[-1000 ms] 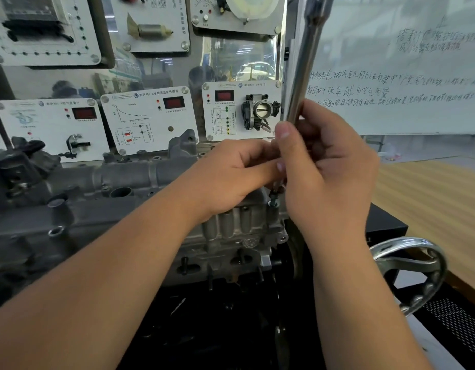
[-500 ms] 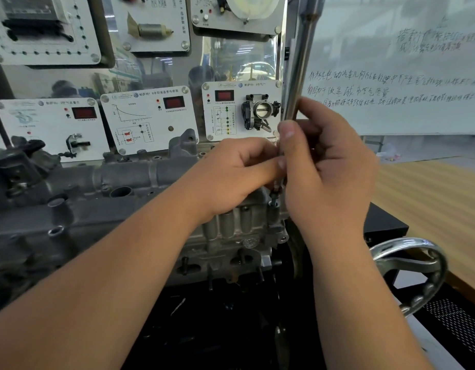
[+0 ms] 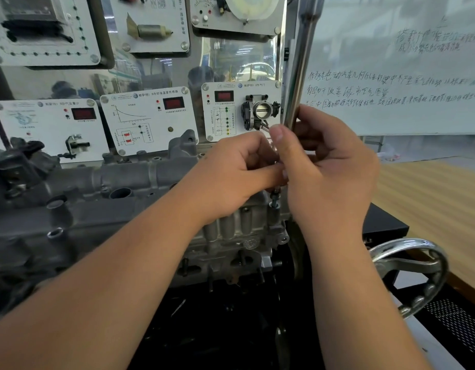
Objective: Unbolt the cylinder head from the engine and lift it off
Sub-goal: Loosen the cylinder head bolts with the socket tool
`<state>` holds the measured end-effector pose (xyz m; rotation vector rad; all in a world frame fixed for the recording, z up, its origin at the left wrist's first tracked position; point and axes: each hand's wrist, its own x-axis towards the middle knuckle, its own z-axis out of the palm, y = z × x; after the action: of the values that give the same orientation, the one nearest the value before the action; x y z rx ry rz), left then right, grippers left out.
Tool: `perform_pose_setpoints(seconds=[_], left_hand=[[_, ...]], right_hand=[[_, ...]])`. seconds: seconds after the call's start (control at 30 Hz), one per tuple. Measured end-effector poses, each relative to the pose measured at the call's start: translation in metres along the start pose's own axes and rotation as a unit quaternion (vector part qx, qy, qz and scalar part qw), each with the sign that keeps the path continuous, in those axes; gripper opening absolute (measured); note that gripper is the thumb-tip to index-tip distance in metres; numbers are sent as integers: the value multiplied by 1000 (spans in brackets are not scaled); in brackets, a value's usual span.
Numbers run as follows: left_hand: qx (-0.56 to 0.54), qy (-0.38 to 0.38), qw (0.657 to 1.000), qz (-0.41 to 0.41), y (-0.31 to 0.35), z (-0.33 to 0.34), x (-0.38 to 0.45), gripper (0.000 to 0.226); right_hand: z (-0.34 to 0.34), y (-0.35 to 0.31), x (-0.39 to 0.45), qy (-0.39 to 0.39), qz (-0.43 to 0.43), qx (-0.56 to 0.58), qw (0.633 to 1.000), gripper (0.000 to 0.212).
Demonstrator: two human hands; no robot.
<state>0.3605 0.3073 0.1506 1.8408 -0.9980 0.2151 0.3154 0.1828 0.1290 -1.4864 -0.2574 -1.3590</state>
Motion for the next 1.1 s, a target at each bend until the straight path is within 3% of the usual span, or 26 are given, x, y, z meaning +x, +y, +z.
perform_pose_setpoints(seconds=[0.37,0.47,0.63,0.9,1.1], left_hand=[[-75,-48,996,-19,-2,-1,1,7],[-54,-31,998,-4,-3,-1,3,8],[-22,-31,999,-11,1,-1,2,39],[-75,-49,996,-20,0,-2,1,6],[-12,-23,1000,-7,2,0,3,23]], right_hand=[[-3,-2,0,-37,-30,14,999,31],[-2,-2,0,-58,-29,8,998,31],[-2,-4,1,-31,-39,-41,998,27],[-2,-12,-2,-60,-33,-60,996,36],[-2,-11,-1,-45,-11,-46,998,26]])
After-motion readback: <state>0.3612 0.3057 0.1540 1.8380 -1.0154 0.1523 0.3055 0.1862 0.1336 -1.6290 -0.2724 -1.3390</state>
